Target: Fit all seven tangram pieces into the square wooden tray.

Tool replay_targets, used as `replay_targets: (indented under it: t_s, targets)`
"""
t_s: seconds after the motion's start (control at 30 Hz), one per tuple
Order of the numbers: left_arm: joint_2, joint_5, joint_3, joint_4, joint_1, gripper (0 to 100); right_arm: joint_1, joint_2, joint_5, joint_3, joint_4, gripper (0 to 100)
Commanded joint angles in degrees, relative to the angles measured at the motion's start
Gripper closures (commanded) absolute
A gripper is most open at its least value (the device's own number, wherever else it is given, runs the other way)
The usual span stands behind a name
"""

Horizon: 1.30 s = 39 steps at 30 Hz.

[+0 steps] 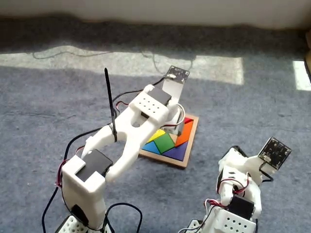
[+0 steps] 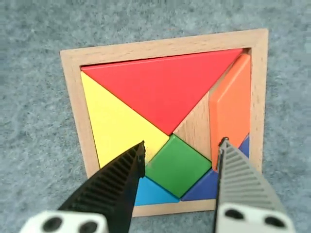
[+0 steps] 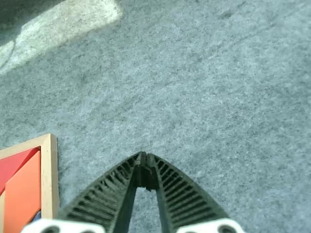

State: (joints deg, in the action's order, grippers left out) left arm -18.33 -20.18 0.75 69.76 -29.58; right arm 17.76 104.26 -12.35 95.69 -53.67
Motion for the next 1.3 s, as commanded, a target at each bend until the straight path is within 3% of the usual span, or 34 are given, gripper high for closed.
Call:
replay_targets:
  t_s: [0.0, 0.27, 0.53, 0.8, 1.07, 1.27]
  targets:
    - [2.68, -0.18, 2.15, -3.96, -1.01, 75, -0.57, 0.92, 0.70, 6.55, -0.04, 99.3]
    - [2.68, -0.09, 6.29, -8.18, -5.76, 74, -0.57, 0.92, 0.70, 6.55, -0.04, 99.3]
    - [1.27, -0.09, 5.93, -8.53, -5.85, 75, -0.57, 0.92, 0.70, 6.55, -0.04, 99.3]
    - [14.55, 0.00, 10.95, -5.98, -4.97, 75, -0.57, 0.92, 0.70, 6.55, -0.04, 99.3]
    - [35.65, 0.00, 28.35, -14.24, 2.95, 75, -0.57, 0.92, 0.70, 6.55, -0.04, 99.3]
    - [52.09, 1.41, 41.45, -22.24, 11.91, 90, -2.68, 0.92, 0.70, 6.55, -0.84, 99.3]
